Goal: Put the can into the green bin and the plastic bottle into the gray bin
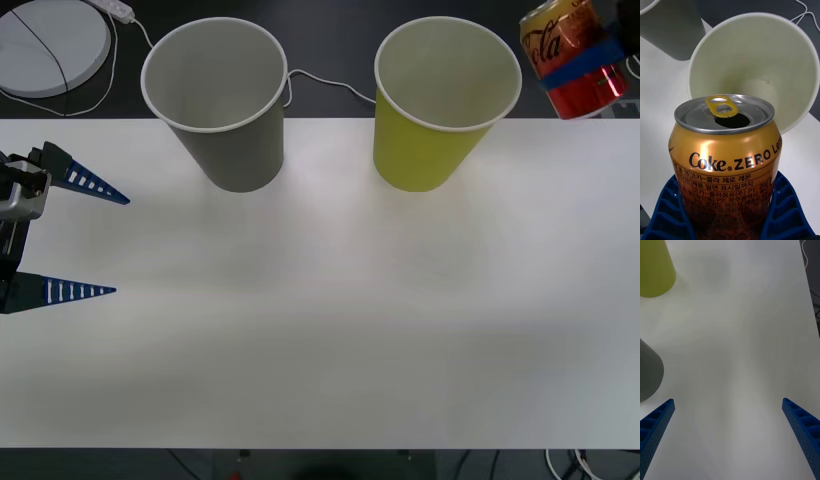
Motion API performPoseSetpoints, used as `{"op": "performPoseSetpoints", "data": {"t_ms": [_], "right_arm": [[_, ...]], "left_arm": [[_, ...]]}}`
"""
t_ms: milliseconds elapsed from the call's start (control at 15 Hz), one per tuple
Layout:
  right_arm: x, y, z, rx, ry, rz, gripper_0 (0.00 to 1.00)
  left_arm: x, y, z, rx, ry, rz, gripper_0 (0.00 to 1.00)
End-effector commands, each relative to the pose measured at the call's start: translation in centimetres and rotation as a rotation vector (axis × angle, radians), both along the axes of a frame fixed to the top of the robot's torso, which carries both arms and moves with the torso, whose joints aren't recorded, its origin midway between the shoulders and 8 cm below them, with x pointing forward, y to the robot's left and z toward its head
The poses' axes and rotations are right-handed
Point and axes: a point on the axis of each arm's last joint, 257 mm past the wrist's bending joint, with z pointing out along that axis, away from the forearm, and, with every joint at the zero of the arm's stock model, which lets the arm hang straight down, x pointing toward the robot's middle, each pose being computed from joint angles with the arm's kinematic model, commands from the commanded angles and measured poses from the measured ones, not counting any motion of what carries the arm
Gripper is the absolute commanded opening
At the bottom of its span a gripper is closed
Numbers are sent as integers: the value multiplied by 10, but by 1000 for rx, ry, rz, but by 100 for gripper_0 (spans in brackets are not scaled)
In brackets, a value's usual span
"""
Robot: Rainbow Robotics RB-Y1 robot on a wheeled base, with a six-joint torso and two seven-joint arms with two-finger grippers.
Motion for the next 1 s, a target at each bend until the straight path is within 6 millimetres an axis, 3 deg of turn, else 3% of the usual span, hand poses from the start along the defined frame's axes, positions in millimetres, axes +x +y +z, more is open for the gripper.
{"op": "performPoseSetpoints", "data": {"t_ms": [67, 533, 867, 1000], "right_arm": [[24, 18, 10, -18, 5, -11, 0], [60, 60, 6, -105, -59, -32, 0], [72, 70, 6, -168, -102, -31, 0], [73, 71, 9, -181, -116, -20, 6]], "left_arm": [[0, 0, 0, 0, 0, 0, 100], [0, 0, 0, 0, 0, 0, 100], [0, 0, 0, 0, 0, 0, 100], [0, 0, 0, 0, 0, 0, 100]]}}
